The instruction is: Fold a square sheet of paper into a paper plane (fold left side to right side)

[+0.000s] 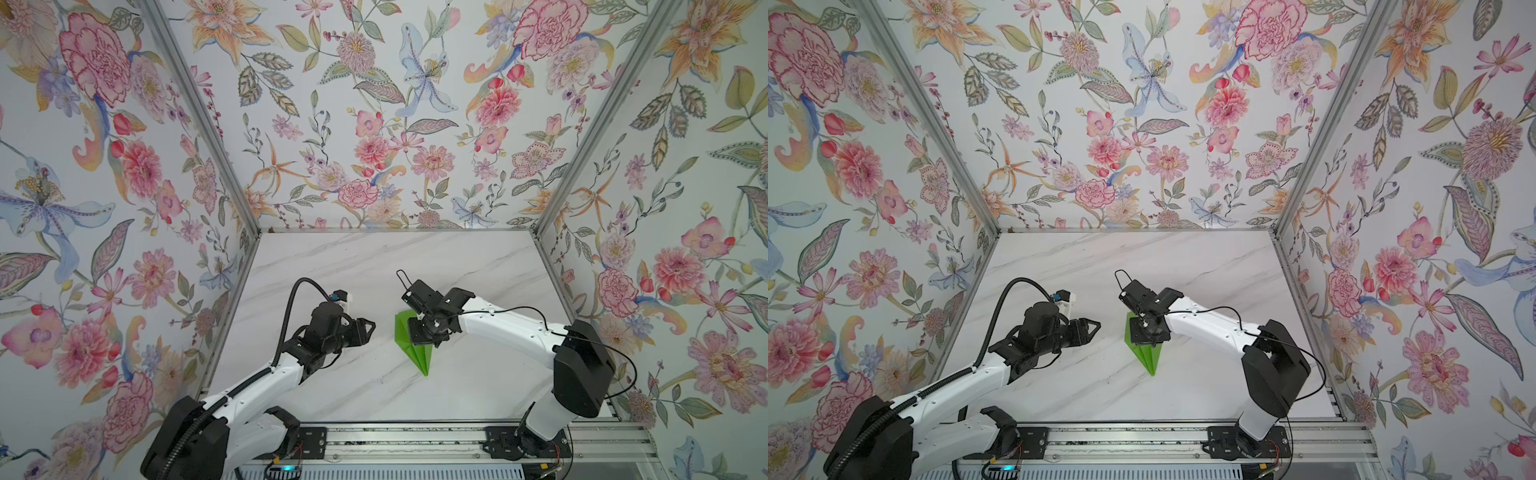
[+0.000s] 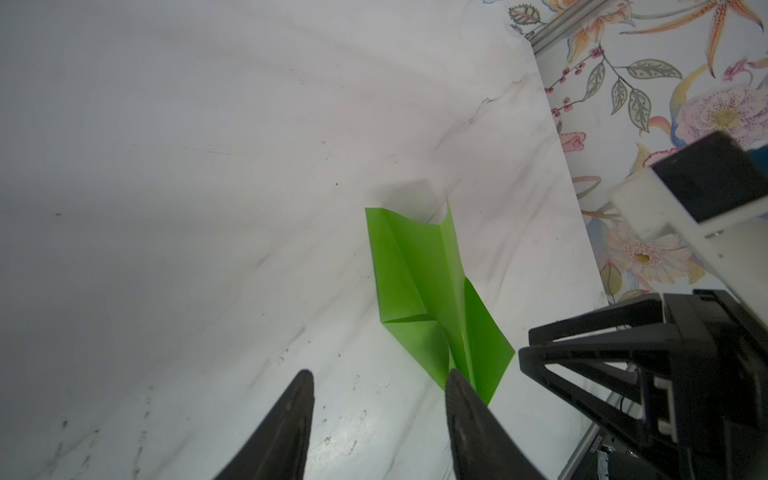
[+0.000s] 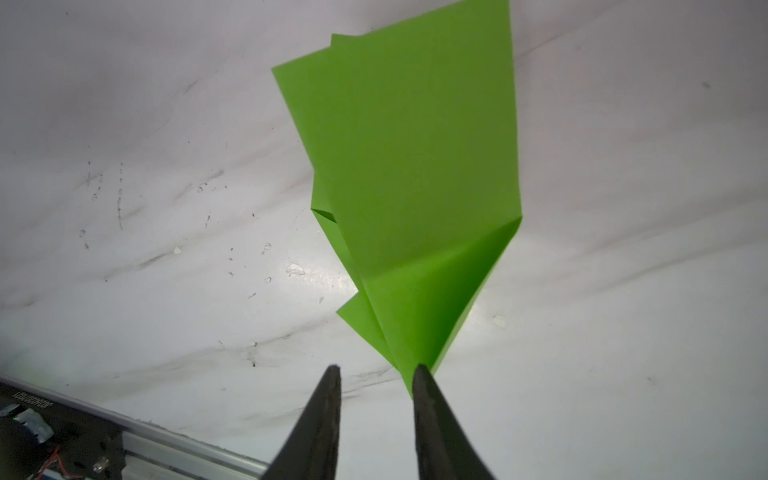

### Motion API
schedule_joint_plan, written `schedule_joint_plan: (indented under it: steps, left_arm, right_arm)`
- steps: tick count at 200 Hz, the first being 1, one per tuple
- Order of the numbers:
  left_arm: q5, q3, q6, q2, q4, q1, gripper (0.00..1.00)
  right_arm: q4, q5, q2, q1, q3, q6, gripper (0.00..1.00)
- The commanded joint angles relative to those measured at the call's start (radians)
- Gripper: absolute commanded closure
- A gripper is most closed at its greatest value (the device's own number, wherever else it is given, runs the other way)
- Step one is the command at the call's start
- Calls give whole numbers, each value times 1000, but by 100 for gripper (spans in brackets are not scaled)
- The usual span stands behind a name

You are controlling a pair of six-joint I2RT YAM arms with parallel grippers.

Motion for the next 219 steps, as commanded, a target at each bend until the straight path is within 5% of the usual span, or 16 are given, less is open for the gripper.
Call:
schedule_joint_plan:
  steps: [1,42,90,219]
  left_arm:
    - [26,-4,-52,56,106,-54,46]
    - [59,34,-82,186,191,-137,40]
    - [95,64,-92,309,241,-203,36]
    - [149,47,-107,459,372,-213,37]
  right_arm:
    - [109,-110,-62,-63,-125,4,70]
    - [295,-239,-112,-177,-352,13,81]
    - [519,-406,-58,-179,-452,58,90]
    - [661,-428,31,-87,-435,159,94]
